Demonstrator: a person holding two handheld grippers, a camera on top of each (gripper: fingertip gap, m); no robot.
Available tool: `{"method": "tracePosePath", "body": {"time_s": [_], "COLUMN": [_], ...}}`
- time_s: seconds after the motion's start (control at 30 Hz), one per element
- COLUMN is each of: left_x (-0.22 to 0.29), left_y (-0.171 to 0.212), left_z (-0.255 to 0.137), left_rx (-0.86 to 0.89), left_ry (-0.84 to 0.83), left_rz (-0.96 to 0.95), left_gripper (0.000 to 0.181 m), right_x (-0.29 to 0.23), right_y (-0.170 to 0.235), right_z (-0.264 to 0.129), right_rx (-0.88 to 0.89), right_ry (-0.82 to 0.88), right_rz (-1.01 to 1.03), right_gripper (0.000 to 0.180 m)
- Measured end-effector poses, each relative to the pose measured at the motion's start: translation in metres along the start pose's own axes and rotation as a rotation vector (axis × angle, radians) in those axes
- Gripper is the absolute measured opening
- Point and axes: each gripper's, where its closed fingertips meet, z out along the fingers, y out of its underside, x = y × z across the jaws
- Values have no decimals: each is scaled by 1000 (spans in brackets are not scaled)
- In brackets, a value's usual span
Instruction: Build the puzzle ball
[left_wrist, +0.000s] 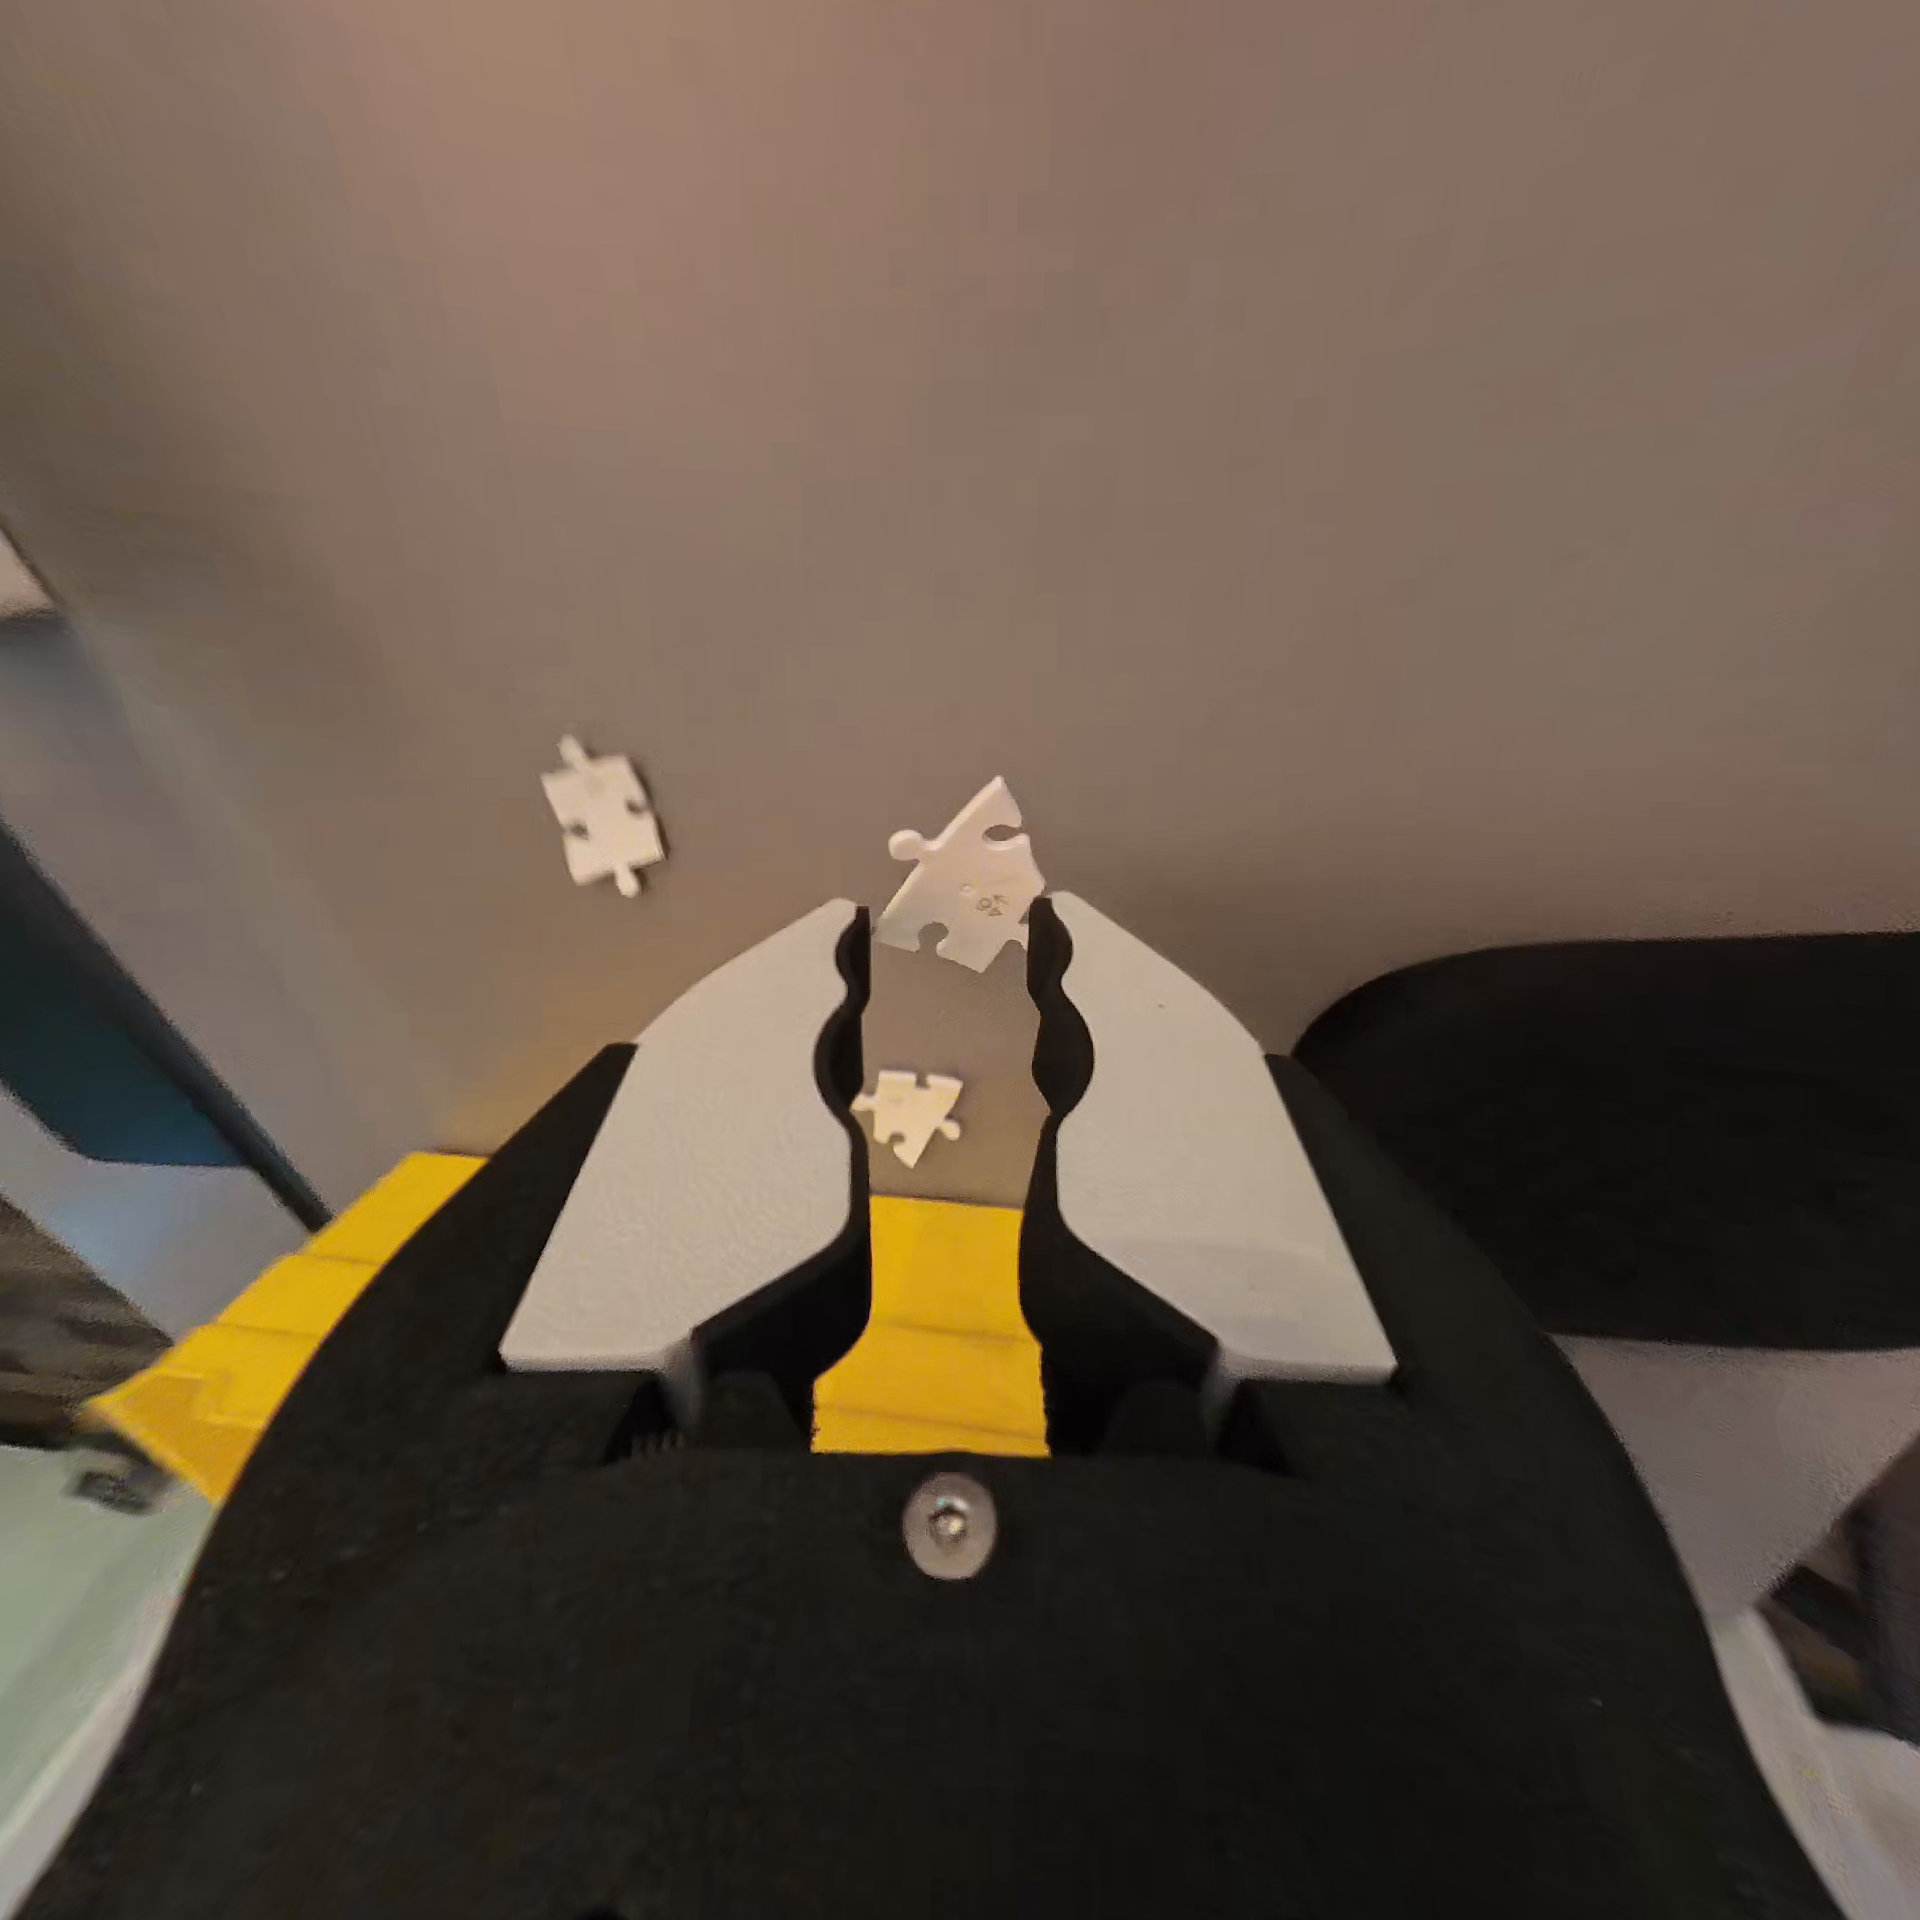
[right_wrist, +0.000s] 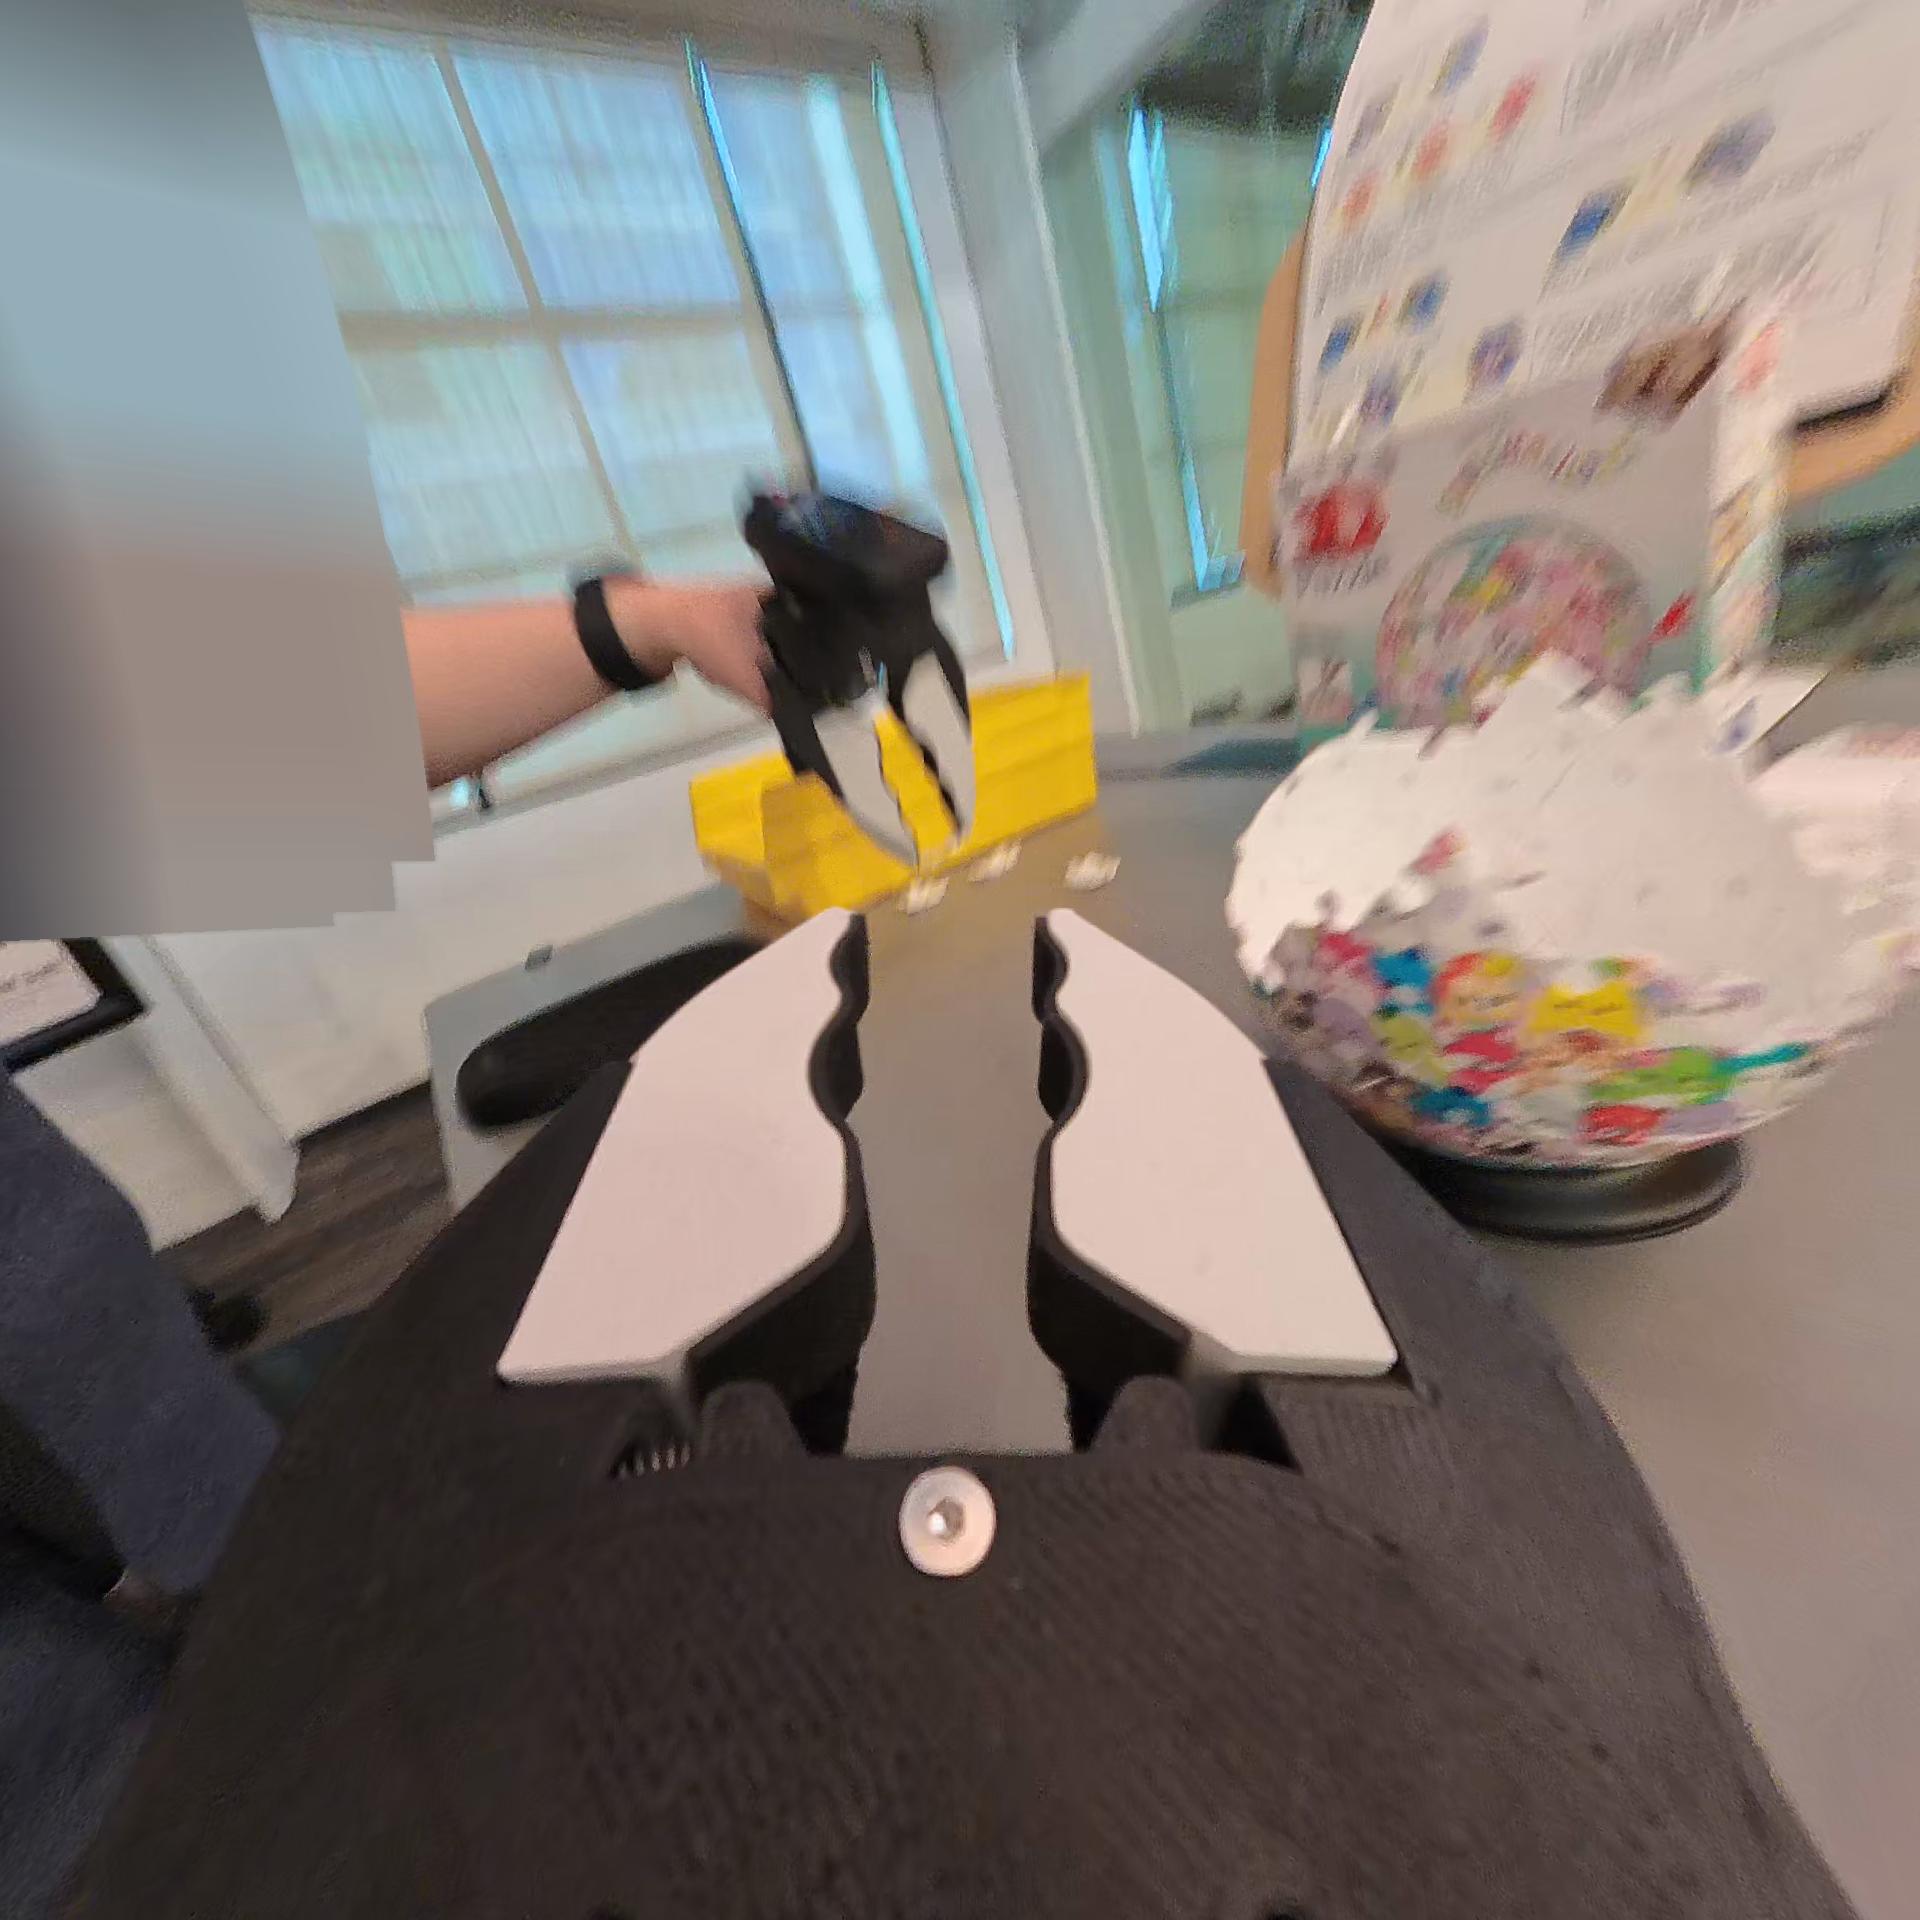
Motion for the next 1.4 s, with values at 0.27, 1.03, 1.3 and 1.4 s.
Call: {"method": "tracePosePath", "body": {"time_s": [0.27,1.03,1.3,1.4], "left_x": [48,87,132,143], "left_y": [-78,-116,-147,-167], "left_z": [-53,-97,-145,-118], "left_rx": [134,218,1077,1098], "left_ry": [-214,-298,359,385], "left_rz": [241,231,-322,-361], "left_gripper": [29,35,28,28], "right_x": [-42,-53,-68,-76], "right_y": [22,32,7,1], "right_z": [91,110,66,54], "right_rx": [-304,-322,-224,-196], "right_ry": [-43,-121,-174,-209], "right_rz": [190,647,583,482], "right_gripper": [21,3,3,3]}}
